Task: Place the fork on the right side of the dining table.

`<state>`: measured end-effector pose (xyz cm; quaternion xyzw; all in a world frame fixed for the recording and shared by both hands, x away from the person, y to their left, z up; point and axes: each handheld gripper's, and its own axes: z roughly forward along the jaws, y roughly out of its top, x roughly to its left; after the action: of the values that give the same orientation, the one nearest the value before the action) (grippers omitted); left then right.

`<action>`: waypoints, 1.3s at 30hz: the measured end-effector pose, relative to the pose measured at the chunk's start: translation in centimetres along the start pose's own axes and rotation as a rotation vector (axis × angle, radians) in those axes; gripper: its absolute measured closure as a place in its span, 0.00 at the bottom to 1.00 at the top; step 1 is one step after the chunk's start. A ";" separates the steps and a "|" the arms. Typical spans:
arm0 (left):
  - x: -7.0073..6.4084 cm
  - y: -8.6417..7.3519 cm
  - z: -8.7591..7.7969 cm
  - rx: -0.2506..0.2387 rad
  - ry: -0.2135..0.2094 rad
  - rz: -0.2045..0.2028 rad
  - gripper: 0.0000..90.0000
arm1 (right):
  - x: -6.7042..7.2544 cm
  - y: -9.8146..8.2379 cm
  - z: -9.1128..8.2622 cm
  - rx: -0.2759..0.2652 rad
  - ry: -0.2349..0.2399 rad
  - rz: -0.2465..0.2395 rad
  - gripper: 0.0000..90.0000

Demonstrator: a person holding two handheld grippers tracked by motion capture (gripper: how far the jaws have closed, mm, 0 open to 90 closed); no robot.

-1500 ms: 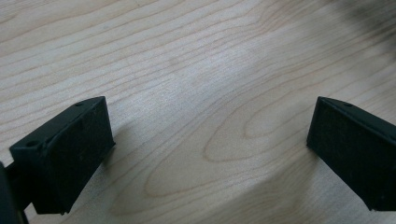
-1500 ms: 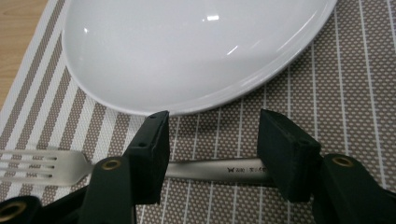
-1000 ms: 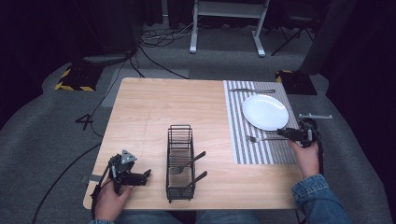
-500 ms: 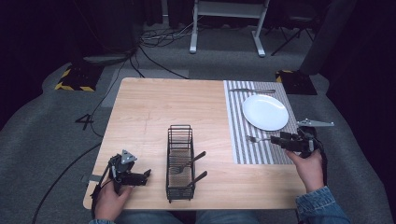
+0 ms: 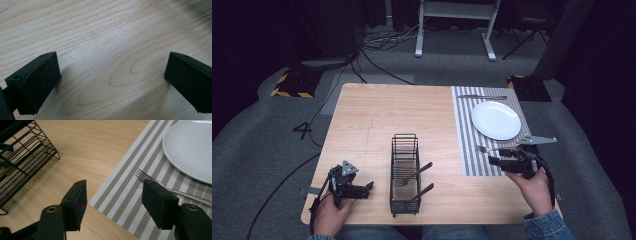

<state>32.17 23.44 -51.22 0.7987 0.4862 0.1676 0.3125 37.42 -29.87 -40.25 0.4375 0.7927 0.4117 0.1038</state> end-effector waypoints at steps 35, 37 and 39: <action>0.0 0.0 0.0 0.000 0.000 0.000 0.00 | 5.5 -5.4 9.4 0.042 0.020 -0.172 0.44; 0.0 0.0 0.0 0.000 0.000 0.000 0.00 | 5.9 -5.4 9.9 0.045 0.023 -0.190 0.44; 0.0 0.0 0.0 0.000 0.000 0.000 0.00 | 6.4 -5.4 10.4 0.046 0.028 -0.210 0.44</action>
<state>32.17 23.44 -51.22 0.7987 0.4862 0.1677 0.3124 35.72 -20.54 -49.65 0.3484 0.8449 0.3862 0.1252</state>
